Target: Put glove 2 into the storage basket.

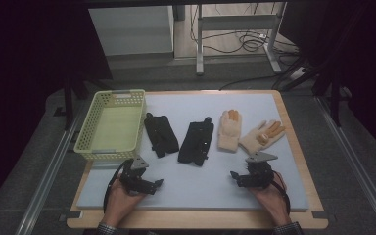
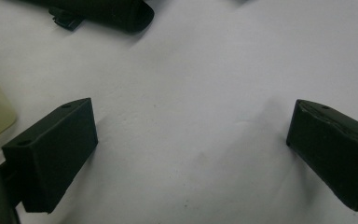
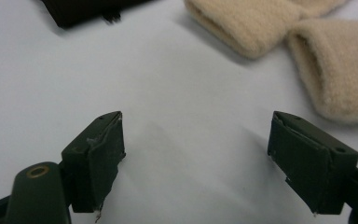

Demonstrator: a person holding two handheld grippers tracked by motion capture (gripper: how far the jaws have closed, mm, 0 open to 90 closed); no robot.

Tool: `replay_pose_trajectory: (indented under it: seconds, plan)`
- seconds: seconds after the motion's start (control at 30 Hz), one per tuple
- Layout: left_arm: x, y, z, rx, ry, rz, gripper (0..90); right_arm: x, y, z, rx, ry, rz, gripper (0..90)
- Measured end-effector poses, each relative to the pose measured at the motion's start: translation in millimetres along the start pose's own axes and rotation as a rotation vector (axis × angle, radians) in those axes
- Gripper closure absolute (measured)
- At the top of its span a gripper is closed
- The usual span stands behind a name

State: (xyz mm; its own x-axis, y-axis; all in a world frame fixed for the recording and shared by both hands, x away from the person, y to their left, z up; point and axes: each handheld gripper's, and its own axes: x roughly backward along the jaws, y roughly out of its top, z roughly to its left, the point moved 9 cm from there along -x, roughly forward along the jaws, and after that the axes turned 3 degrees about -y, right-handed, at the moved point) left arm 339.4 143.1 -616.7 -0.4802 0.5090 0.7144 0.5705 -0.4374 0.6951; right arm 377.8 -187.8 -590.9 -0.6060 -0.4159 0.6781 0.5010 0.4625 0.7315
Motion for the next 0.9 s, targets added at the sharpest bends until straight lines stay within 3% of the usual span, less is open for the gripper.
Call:
replay_pose_trajectory:
  seconds: [0.3, 0.5, 0.73, 0.9]
  plan:
    - [0.1, 0.0, 0.0, 0.000, 0.000, 0.000, 1.8, 0.6, 18.1, 11.1, 0.007, 0.054, -0.017, 27.4]
    - [0.2, -0.1, 0.0, 0.001, 0.000, 0.000, 1.8, -7.2, 41.3, 22.8, 0.013, 0.107, -0.014, 33.5]
    - [0.3, -0.3, 0.2, -0.002, 0.000, 0.002, 1.9, -31.2, 72.9, 35.1, 0.029, 0.143, -0.010, 45.6]
    - [0.4, -0.3, 0.2, -0.003, 0.000, 0.003, 1.9, -46.4, 91.4, 43.9, 0.047, 0.164, -0.010, 48.8]
